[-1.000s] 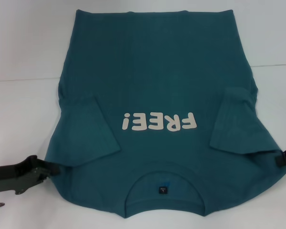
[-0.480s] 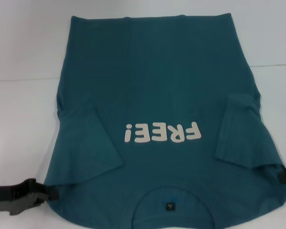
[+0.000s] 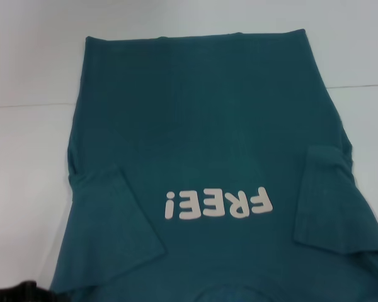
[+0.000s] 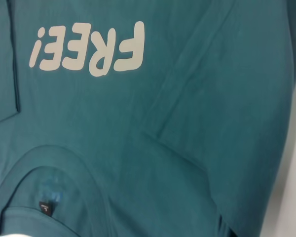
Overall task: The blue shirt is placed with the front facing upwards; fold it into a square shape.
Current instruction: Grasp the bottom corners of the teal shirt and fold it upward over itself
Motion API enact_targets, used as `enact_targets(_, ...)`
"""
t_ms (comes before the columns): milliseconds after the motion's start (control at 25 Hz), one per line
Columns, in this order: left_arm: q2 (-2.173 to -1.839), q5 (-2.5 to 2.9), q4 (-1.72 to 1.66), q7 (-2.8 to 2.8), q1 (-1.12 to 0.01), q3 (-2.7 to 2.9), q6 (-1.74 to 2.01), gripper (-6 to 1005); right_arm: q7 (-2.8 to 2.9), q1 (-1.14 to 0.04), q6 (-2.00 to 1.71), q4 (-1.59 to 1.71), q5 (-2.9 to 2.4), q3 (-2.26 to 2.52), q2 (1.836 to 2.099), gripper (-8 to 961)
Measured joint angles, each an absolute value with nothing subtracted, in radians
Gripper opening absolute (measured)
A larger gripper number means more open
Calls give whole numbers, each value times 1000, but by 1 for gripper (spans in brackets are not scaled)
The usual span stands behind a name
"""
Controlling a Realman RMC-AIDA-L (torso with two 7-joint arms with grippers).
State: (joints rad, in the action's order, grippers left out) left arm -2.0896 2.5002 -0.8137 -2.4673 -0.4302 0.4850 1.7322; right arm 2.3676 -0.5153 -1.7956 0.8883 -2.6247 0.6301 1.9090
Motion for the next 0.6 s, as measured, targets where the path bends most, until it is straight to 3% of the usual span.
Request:
enact_targets(440, -2098, 2538, -837, -2437, -398, 477, 1810, 28, 2328, -489, -1815, 892, -2629, 614, 1916, 22)
enact_targets(600, -2087, 2438, -800, -2414, -434, 472, 1820, 28, 2310, -519, -1804, 892, -2561, 565, 1911, 22)
